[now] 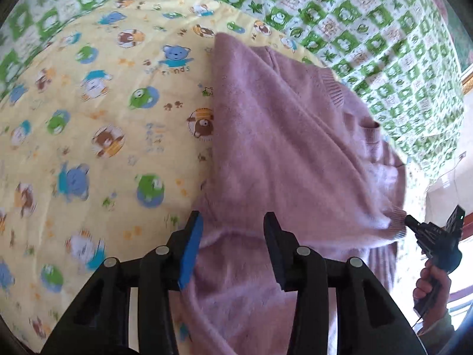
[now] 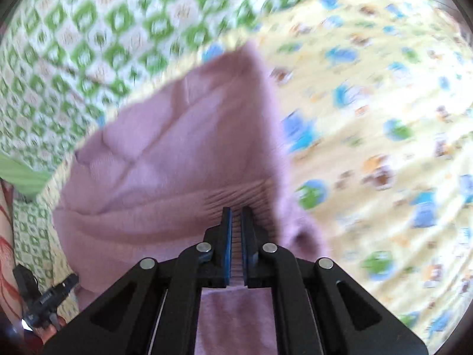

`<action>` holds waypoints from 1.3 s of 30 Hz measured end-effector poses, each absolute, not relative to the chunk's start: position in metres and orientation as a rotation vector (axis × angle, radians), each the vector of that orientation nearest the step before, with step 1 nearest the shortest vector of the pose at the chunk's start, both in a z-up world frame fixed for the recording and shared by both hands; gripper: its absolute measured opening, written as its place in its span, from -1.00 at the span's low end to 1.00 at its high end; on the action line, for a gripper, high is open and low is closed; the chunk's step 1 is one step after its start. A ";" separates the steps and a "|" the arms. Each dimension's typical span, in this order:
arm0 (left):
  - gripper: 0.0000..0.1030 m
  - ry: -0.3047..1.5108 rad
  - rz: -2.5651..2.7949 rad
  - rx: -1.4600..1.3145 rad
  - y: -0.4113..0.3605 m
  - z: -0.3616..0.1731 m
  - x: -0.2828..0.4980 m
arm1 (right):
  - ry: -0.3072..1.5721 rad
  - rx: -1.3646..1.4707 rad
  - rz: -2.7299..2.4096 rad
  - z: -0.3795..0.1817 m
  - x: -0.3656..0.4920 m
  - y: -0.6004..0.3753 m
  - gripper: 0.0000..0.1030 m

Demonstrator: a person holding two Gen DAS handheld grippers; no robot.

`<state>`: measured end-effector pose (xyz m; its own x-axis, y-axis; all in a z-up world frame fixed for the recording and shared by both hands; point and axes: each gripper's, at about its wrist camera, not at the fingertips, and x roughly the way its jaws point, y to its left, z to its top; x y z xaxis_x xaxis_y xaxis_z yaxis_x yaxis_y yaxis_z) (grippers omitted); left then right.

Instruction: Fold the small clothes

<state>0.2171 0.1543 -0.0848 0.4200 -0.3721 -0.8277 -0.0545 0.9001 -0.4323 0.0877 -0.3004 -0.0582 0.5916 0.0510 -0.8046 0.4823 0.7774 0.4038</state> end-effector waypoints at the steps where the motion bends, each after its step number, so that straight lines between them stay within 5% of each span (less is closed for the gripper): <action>1: -0.08 1.126 -0.208 -0.435 0.156 -0.081 0.209 | 0.905 0.659 -0.258 -0.053 0.082 -0.301 -0.82; 5: 0.14 1.129 -0.196 -0.440 0.157 -0.070 0.167 | 0.872 0.663 -0.227 -0.037 0.054 -0.294 -0.14; 29: 0.28 1.380 -0.224 -0.295 0.084 -0.081 0.022 | 1.029 0.592 -0.110 -0.066 -0.144 -0.255 -0.10; 32: 0.02 1.390 -0.237 -0.204 0.072 -0.086 0.008 | 1.043 0.600 -0.090 -0.070 -0.155 -0.249 -0.10; 33: -0.29 1.399 -0.243 -0.194 0.073 -0.088 0.004 | 1.047 0.601 -0.084 -0.070 -0.158 -0.246 -0.10; 34: -0.39 1.408 -0.247 -0.196 0.077 -0.091 -0.002 | 1.051 0.600 -0.075 -0.071 -0.162 -0.243 -0.10; 39: -0.58 1.413 -0.222 -0.274 0.114 -0.098 -0.023 | 1.072 0.584 -0.035 -0.074 -0.175 -0.229 -0.10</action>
<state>-0.0233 0.1144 -0.0985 0.1457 -0.3133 -0.9384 -0.0101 0.9480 -0.3181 -0.1751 -0.2292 -0.0742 0.4931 0.2484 -0.8337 0.3030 0.8493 0.4323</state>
